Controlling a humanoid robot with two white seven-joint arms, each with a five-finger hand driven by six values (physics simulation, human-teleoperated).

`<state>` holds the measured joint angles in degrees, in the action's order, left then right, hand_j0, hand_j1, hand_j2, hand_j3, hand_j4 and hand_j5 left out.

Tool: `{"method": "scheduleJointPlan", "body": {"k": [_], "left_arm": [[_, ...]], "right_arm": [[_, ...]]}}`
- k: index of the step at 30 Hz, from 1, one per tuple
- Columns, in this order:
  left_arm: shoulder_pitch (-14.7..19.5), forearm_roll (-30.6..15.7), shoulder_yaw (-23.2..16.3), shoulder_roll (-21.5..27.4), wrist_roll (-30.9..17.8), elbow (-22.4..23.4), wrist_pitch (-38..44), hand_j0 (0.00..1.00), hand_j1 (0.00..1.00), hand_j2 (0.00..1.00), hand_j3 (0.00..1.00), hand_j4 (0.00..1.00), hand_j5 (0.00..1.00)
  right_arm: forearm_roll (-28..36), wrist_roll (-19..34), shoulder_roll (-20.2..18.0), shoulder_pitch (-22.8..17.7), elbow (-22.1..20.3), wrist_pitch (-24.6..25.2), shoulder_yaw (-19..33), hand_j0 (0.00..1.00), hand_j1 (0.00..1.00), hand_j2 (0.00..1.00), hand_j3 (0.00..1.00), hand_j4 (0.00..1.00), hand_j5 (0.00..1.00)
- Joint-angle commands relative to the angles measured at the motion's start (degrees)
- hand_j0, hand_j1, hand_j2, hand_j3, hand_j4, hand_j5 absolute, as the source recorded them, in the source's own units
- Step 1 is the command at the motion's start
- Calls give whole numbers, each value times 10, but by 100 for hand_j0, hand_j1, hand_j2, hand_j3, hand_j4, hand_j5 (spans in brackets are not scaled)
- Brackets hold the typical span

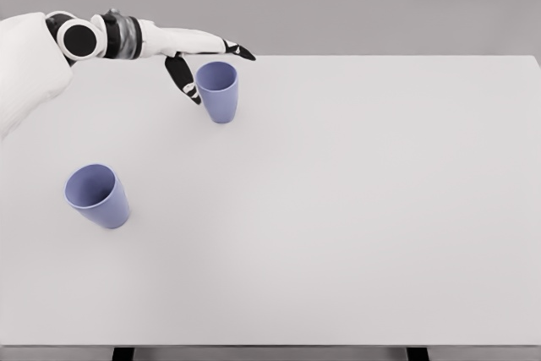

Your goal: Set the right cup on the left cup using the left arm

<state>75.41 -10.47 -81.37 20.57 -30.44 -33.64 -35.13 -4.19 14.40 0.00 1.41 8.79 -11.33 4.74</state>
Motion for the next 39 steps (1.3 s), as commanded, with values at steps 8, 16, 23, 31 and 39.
{"method": "scheduleJointPlan", "body": {"k": [8,16,23,31,39], "left_arm": [[-21,79,69,-26,2,23,1,100,100,100,100,100,100],[-33,85,74,-25,2,23,1,69,69,69,69,69,69],[-38,85,78,-16,-3,20,1,54,54,54,54,54,54],[-37,51,101,130,-3,-181,1,54,54,54,54,54,54],[-34,-40,91,378,-2,-449,1,54,54,54,54,54,54]], "right_arm": [[0,0,0,0,0,0,0,100,100,100,100,100,100],[0,0,0,0,0,0,0,100,100,100,100,100,100],[0,0,0,0,0,0,0,100,100,100,100,100,100],[0,0,0,0,0,0,0,100,100,100,100,100,100],[1,0,0,0,0,0,0,100,100,100,100,100,100]]}}
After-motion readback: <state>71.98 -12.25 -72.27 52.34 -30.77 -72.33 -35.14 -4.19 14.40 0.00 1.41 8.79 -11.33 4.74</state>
